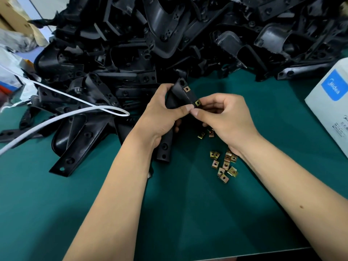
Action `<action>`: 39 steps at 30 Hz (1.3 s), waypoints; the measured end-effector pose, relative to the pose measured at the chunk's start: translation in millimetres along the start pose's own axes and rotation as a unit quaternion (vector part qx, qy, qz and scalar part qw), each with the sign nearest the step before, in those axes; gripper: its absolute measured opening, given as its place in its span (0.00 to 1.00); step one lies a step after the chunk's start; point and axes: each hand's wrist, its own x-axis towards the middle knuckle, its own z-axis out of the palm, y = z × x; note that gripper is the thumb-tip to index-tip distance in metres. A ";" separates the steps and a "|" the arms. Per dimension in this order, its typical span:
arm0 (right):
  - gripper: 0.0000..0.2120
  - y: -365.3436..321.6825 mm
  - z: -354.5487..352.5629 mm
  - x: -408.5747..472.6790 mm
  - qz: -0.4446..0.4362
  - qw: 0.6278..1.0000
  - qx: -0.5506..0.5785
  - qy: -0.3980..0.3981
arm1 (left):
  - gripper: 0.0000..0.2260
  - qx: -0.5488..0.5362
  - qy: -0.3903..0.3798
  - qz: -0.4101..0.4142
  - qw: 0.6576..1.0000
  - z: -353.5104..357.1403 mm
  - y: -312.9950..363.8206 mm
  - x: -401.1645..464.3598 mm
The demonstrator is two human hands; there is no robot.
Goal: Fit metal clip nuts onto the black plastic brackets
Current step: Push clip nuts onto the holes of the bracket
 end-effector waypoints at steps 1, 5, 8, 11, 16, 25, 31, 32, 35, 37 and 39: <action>0.07 -0.2 -1.0 0.0 -0.004 1.000 -0.015 -0.005 | 0.19 0.001 0.001 0.001 1.000 1.0 -0.2 -0.3; 0.07 -0.7 -3.8 0.3 -0.013 0.999 -0.041 -0.021 | 0.20 0.013 0.005 0.007 1.000 3.7 -1.8 -0.3; 0.06 0.5 -1.8 -0.9 -0.009 0.999 -0.033 -0.017 | 0.21 0.024 0.013 0.013 1.000 3.7 -2.0 -0.5; 0.05 2.1 0.4 -1.6 -0.005 1.000 -0.029 -0.012 | 0.21 0.034 0.019 0.025 0.999 4.4 -2.8 0.0; 0.06 3.8 2.1 -1.8 -0.004 1.000 -0.029 -0.009 | 0.22 0.042 0.037 0.038 0.998 4.9 -5.1 1.1; 0.08 3.0 0.6 0.7 -0.042 0.997 -0.049 -0.030 | 0.21 0.051 0.034 0.031 0.998 2.3 -5.6 1.3; 0.11 -7.4 -8.6 3.4 -0.052 0.996 -0.041 -0.065 | 0.19 0.040 0.022 0.055 0.997 4.4 6.3 -3.6; 0.11 -11.3 -10.4 4.2 -0.045 0.996 -0.025 -0.067 | 0.19 0.037 0.019 0.056 0.998 5.4 10.5 -5.6; 0.13 -25.7 -16.5 2.2 -0.008 0.998 0.045 -0.053 | 0.18 0.037 -0.024 0.068 0.997 15.7 26.4 -13.6; 0.17 -36.1 -28.2 -1.5 -0.008 0.999 0.042 -0.014 | 0.17 0.053 -0.070 0.086 0.992 32.8 40.4 -18.6; 0.19 -46.1 -46.2 -8.6 -0.040 0.998 0.000 0.038 | 0.19 0.061 -0.105 0.094 0.988 54.0 55.3 -23.0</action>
